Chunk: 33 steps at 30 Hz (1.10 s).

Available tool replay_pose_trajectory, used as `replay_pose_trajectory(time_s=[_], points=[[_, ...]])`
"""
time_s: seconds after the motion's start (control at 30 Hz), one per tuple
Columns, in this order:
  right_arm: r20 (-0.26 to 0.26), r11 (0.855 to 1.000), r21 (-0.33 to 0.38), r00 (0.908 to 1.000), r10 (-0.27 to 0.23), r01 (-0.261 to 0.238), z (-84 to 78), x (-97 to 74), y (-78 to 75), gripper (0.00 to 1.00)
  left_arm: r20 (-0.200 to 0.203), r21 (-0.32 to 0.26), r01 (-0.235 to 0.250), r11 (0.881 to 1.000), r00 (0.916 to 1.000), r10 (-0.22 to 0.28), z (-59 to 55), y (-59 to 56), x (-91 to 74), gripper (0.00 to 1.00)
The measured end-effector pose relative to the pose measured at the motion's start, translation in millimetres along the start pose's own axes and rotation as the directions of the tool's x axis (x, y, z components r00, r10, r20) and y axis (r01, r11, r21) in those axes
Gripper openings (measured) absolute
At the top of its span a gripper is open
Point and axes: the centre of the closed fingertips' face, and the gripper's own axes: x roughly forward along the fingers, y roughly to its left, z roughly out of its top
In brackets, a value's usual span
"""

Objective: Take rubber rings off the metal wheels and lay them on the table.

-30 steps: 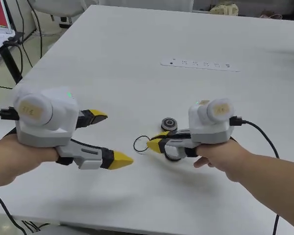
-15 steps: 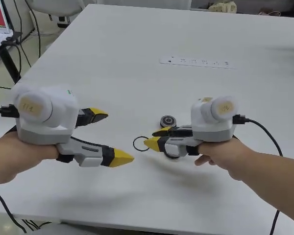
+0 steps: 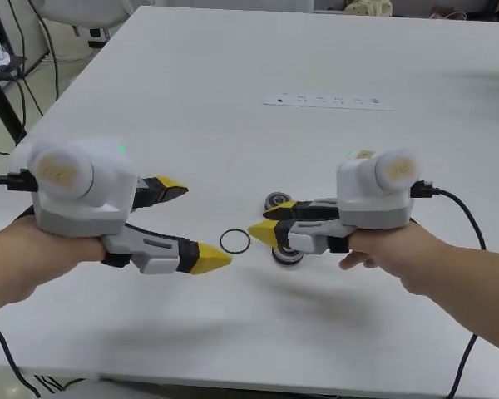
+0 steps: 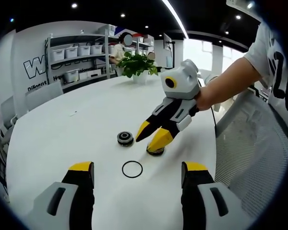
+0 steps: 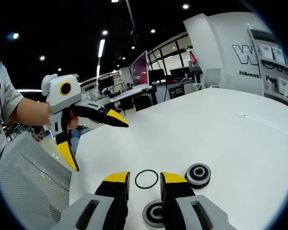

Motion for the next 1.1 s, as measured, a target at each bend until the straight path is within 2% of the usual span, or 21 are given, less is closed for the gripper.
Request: replay_pose_trajectory(time_s=[0.27,0.6,1.1], points=[[0.005,1.000,-0.013,0.9999,-0.013,0.013,0.8,-16.1,-6.2,0.24,-0.001,0.014,0.017,1.000,0.9999,-0.017,6.1,-2.1,10.5,0.71],[-0.023,0.999,-0.035,0.9991,-0.035,0.035,-13.0,-31.2,-15.2,0.26,-0.006,0.018,0.048,0.999,0.9988,-0.048,11.8,-6.0,26.5,0.66],[-0.072,0.998,-0.062,0.9967,-0.038,0.034,-33.1,-37.0,-18.4,0.30,-0.028,0.031,0.089,0.996,0.9958,-0.088,12.4,-14.5,47.8,0.57]])
